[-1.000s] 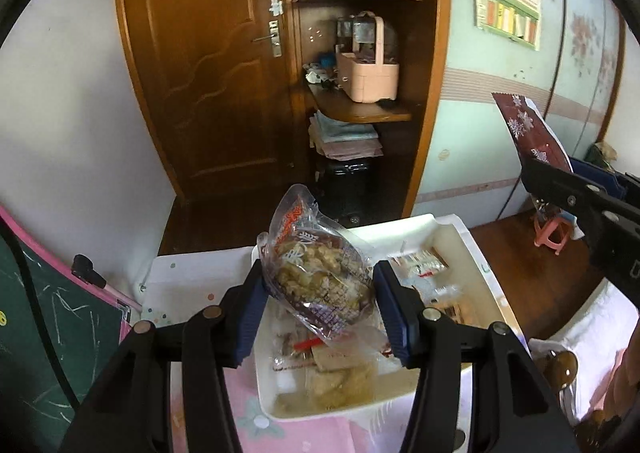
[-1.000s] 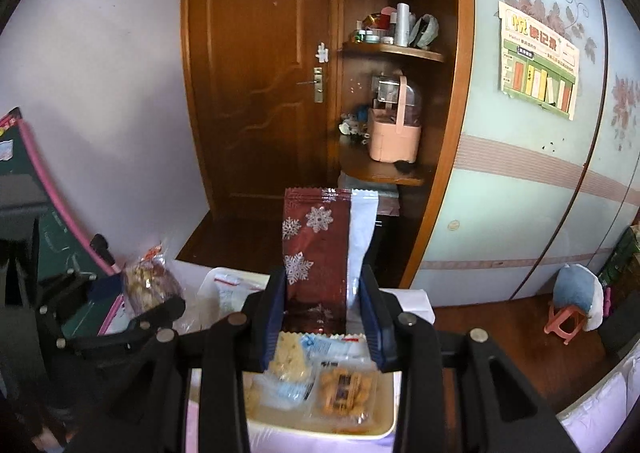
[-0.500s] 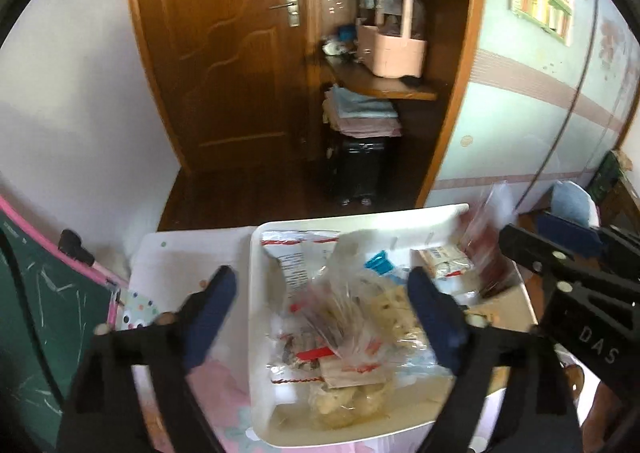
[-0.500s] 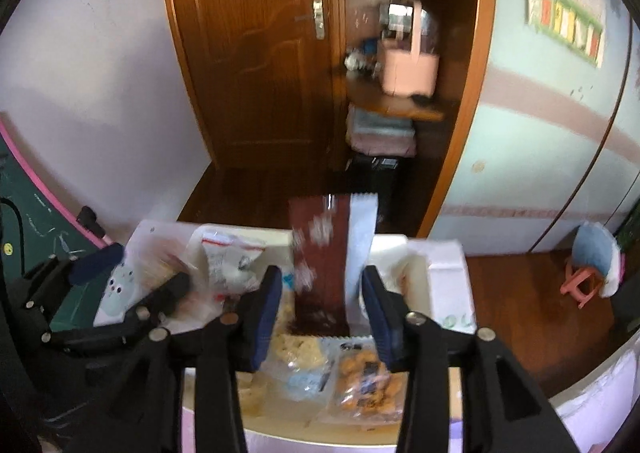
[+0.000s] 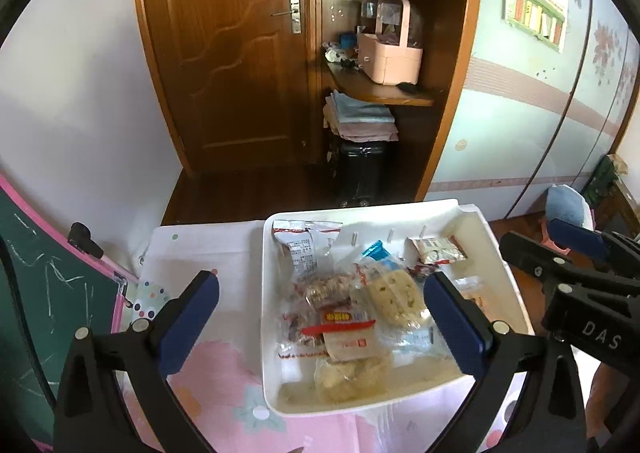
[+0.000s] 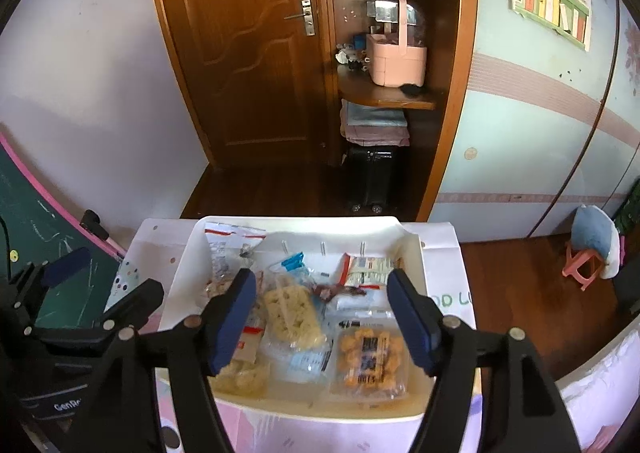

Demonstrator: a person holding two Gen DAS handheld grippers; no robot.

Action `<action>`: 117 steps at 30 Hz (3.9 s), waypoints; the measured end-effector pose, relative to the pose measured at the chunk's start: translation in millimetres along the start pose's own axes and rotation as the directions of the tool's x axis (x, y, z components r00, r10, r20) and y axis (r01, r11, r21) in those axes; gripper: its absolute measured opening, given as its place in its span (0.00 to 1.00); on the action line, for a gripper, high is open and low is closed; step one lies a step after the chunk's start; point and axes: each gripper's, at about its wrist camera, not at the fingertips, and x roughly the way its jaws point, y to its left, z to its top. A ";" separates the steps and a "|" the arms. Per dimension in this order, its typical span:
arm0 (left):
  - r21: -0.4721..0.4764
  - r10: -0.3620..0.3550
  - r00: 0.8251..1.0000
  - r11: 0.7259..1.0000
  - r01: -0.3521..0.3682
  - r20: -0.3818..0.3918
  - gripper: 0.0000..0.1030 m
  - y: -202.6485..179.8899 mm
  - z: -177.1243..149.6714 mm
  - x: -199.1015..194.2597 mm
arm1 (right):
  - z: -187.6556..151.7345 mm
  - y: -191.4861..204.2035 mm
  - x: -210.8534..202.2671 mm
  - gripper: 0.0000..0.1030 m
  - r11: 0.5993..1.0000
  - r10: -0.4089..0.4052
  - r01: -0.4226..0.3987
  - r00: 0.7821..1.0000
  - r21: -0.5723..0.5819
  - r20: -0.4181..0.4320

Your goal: Organize snacks

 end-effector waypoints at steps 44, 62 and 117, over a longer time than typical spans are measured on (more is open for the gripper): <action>-0.051 0.097 0.987 0.995 -0.091 0.127 1.00 4.6 -257.4 -287.1 | -265.4 42.2 -235.0 0.82 0.995 0.080 -0.086 0.991 0.051 0.104; -0.082 0.093 0.995 0.993 -0.090 0.033 1.00 6.8 -263.5 -252.6 | -278.1 48.9 -225.9 0.83 0.997 0.082 -0.080 0.992 -0.016 0.099; -0.067 0.103 0.992 0.992 -0.107 -0.067 1.00 12.2 -262.2 -212.4 | -272.3 41.6 -191.3 0.83 0.997 0.080 -0.080 0.997 0.019 0.016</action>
